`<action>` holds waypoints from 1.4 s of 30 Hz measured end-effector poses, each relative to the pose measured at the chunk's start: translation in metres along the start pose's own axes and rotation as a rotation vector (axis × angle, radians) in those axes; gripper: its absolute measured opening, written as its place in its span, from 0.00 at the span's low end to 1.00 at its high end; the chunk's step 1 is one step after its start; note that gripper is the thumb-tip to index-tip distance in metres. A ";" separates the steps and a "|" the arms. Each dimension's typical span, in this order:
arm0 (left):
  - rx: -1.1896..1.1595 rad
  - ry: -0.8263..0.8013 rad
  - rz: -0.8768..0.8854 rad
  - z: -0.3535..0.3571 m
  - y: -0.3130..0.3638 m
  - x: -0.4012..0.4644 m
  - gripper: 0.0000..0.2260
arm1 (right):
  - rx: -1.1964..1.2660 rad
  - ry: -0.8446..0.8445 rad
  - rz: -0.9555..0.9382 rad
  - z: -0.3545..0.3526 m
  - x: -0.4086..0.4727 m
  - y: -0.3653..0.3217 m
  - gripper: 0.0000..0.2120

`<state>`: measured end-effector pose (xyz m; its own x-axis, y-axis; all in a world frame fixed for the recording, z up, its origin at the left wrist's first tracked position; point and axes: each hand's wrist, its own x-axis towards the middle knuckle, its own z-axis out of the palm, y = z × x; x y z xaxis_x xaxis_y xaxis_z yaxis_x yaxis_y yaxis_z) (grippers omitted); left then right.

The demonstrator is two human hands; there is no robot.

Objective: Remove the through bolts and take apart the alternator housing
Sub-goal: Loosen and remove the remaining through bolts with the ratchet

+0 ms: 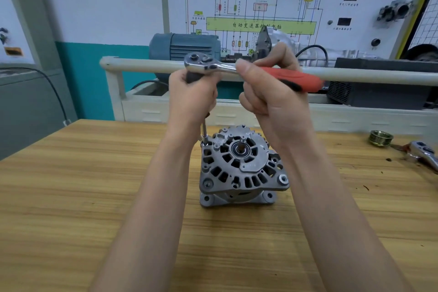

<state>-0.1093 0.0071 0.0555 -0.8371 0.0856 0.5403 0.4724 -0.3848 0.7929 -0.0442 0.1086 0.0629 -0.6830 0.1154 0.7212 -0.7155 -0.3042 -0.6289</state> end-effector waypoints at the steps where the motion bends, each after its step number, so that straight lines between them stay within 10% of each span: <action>1: 0.006 0.069 -0.001 0.003 0.000 0.000 0.17 | -0.030 -0.003 -0.015 0.003 -0.001 0.001 0.16; 11: 0.241 -0.675 0.106 -0.019 0.000 -0.003 0.13 | 0.310 0.309 0.148 0.002 0.005 0.005 0.20; 22: -0.008 0.051 0.033 0.005 -0.001 -0.001 0.16 | 0.014 0.074 -0.042 0.007 -0.004 0.007 0.18; 31: 0.310 -0.646 0.124 -0.020 -0.003 0.001 0.12 | 0.386 0.281 0.312 -0.002 0.005 -0.001 0.21; 42: 0.073 -0.026 0.039 0.004 -0.003 0.000 0.13 | -0.005 0.004 -0.004 -0.008 0.001 0.000 0.14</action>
<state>-0.1099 0.0118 0.0542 -0.8108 0.0963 0.5773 0.5239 -0.3204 0.7892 -0.0459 0.1165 0.0608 -0.6809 0.1206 0.7224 -0.7188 -0.2990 -0.6276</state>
